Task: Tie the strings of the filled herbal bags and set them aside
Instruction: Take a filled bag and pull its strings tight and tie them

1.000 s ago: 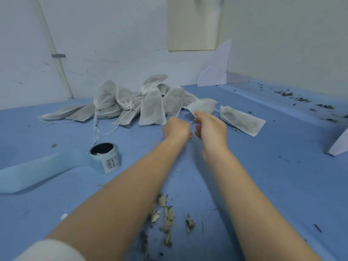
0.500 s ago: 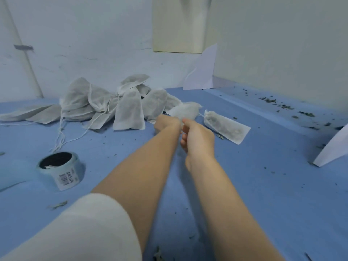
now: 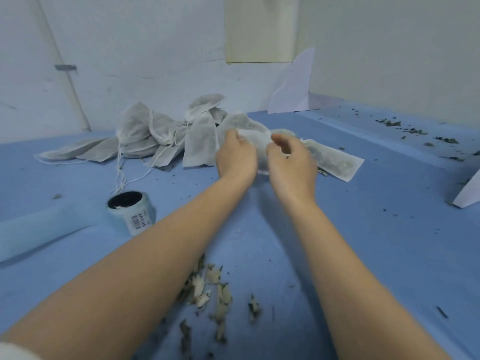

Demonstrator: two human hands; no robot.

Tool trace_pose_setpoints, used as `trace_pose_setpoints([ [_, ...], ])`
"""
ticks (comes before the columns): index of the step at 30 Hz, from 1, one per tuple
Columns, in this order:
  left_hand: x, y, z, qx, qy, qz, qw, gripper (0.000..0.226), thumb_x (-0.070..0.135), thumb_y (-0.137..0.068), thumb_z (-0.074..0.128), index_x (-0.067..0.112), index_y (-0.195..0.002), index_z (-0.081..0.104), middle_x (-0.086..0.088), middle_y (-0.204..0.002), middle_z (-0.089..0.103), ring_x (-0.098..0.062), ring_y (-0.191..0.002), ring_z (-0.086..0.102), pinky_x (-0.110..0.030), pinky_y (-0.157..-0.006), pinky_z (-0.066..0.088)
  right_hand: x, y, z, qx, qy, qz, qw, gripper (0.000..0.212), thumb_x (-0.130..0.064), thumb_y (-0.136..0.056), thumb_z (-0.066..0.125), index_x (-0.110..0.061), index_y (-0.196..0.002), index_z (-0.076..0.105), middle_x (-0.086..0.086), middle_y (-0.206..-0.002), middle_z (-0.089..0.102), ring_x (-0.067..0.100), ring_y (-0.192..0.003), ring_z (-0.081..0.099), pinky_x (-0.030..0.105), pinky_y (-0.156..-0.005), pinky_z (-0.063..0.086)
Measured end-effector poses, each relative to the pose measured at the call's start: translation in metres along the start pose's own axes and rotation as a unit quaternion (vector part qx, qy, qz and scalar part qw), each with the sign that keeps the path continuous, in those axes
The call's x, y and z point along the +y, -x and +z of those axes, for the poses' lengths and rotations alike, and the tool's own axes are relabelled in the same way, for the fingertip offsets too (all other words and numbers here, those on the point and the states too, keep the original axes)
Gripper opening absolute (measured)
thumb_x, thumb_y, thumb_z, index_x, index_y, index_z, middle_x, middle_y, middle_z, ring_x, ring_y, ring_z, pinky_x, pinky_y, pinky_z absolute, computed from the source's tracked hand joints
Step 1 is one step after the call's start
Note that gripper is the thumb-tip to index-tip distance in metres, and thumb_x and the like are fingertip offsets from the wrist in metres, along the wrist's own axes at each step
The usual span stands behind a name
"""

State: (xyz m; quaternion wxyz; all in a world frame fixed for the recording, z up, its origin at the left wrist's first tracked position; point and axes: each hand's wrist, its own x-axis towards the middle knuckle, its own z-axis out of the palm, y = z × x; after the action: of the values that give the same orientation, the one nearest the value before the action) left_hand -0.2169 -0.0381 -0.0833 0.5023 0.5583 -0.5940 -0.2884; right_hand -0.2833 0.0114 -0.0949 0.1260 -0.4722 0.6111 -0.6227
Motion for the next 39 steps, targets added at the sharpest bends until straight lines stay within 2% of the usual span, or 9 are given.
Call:
trace_pose_setpoints([
  [3, -0.002, 0.019, -0.028, -0.003, 0.014, 0.002, 1.000, 0.014, 0.014, -0.097, 0.032, 0.014, -0.089, 0.044, -0.002, -0.084, 0.049, -0.022, -0.080, 0.042, -0.029, -0.066, 0.030, -0.001, 0.008, 0.005, -0.033, 0.030, -0.063, 0.997, 0.026, -0.021, -0.096, 0.048, -0.016, -0.118, 0.063, -0.005, -0.121, 0.063, 0.015, -0.116, 0.052, 0.026, -0.098, 0.036],
  [7, -0.007, 0.042, -0.064, -0.005, 0.055, -0.037, 0.998, 0.023, 0.014, -0.097, 0.033, 0.020, -0.078, 0.044, 0.004, -0.075, 0.045, -0.018, -0.070, 0.044, -0.028, -0.060, 0.034, 0.001, 0.015, 0.007, -0.069, 0.074, -0.120, 0.988, 0.023, -0.030, -0.100, 0.045, -0.020, -0.096, 0.065, -0.009, -0.091, 0.062, 0.014, -0.090, 0.056, 0.033, -0.083, 0.040],
  [14, -0.020, 0.066, -0.124, 0.053, 0.079, -0.074, 0.993, 0.024, 0.016, -0.098, 0.035, 0.019, -0.076, 0.045, 0.002, -0.071, 0.044, -0.013, -0.060, 0.039, -0.025, -0.057, 0.038, 0.003, 0.025, 0.008, -0.123, 0.111, -0.022, 0.986, 0.061, -0.053, -0.099, 0.028, -0.009, -0.084, 0.067, 0.002, -0.077, 0.064, 0.017, -0.079, 0.055, 0.027, -0.062, 0.035],
  [19, -0.033, 0.078, -0.154, 0.108, -0.015, -0.019, 0.994, 0.016, 0.009, -0.092, 0.041, 0.018, -0.104, 0.043, 0.007, -0.096, 0.054, -0.016, -0.089, 0.047, -0.025, -0.072, 0.032, -0.005, 0.036, 0.018, -0.175, 0.181, -0.030, 0.967, 0.064, -0.049, -0.098, 0.037, -0.002, -0.063, 0.063, 0.005, -0.063, 0.064, 0.016, -0.065, 0.054, 0.031, -0.065, 0.041],
  [23, -0.034, 0.085, -0.154, 0.095, -0.195, 0.109, 0.970, 0.041, 0.011, -0.084, 0.052, 0.012, -0.125, 0.044, -0.004, -0.132, 0.043, -0.023, -0.121, 0.037, -0.024, -0.094, 0.025, -0.012, 0.041, 0.020, -0.178, 0.128, -0.048, 0.974, 0.058, -0.034, -0.093, 0.056, -0.019, -0.045, 0.027, -0.008, -0.035, 0.024, 0.009, -0.039, 0.026, 0.018, -0.042, 0.024],
  [28, -0.022, 0.095, -0.125, -0.075, -0.216, 0.205, 0.952, 0.068, 0.033, -0.077, 0.062, 0.013, -0.136, 0.035, -0.001, -0.136, 0.041, -0.018, -0.127, 0.035, -0.024, -0.101, 0.026, -0.017, 0.043, 0.023, -0.202, 0.045, -0.028, 0.978, 0.058, -0.034, -0.089, 0.062, -0.022, -0.043, 0.027, -0.008, -0.044, 0.025, 0.008, -0.046, 0.024, 0.025, -0.049, 0.021],
  [33, -0.017, 0.088, -0.109, -0.095, -0.246, 0.188, 0.946, 0.077, 0.042, -0.078, 0.062, 0.014, -0.138, 0.023, -0.003, -0.131, 0.043, -0.026, -0.110, 0.053, -0.034, -0.083, 0.043, -0.018, 0.040, 0.024, -0.206, -0.063, 0.013, 0.976, 0.055, -0.030, -0.088, 0.063, -0.022, -0.037, 0.045, -0.010, -0.042, 0.041, 0.010, -0.048, 0.037, 0.027, -0.052, 0.030],
  [36, -0.021, 0.086, -0.107, -0.089, -0.266, 0.184, 0.942, 0.059, 0.044, -0.086, 0.053, 0.013, -0.128, 0.027, -0.003, -0.102, 0.057, -0.027, -0.095, 0.059, -0.033, -0.067, 0.039, -0.022, 0.039, 0.023, -0.212, -0.123, 0.032, 0.969, 0.042, -0.029, -0.089, 0.062, -0.021, -0.048, 0.059, -0.007, -0.047, 0.051, 0.009, -0.046, 0.045, 0.020, -0.048, 0.036],
  [39, -0.024, 0.084, -0.106, -0.085, -0.296, 0.184, 0.934, 0.049, 0.042, -0.093, 0.045, 0.010, -0.128, 0.033, -0.008, -0.100, 0.061, -0.027, -0.092, 0.059, -0.032, -0.064, 0.035, -0.024, 0.043, 0.025, -0.222, -0.110, 0.026, 0.969, 0.030, -0.030, -0.089, 0.063, -0.021, -0.060, 0.063, -0.010, -0.046, 0.052, 0.004, -0.042, 0.046, 0.013, -0.043, 0.035],
])
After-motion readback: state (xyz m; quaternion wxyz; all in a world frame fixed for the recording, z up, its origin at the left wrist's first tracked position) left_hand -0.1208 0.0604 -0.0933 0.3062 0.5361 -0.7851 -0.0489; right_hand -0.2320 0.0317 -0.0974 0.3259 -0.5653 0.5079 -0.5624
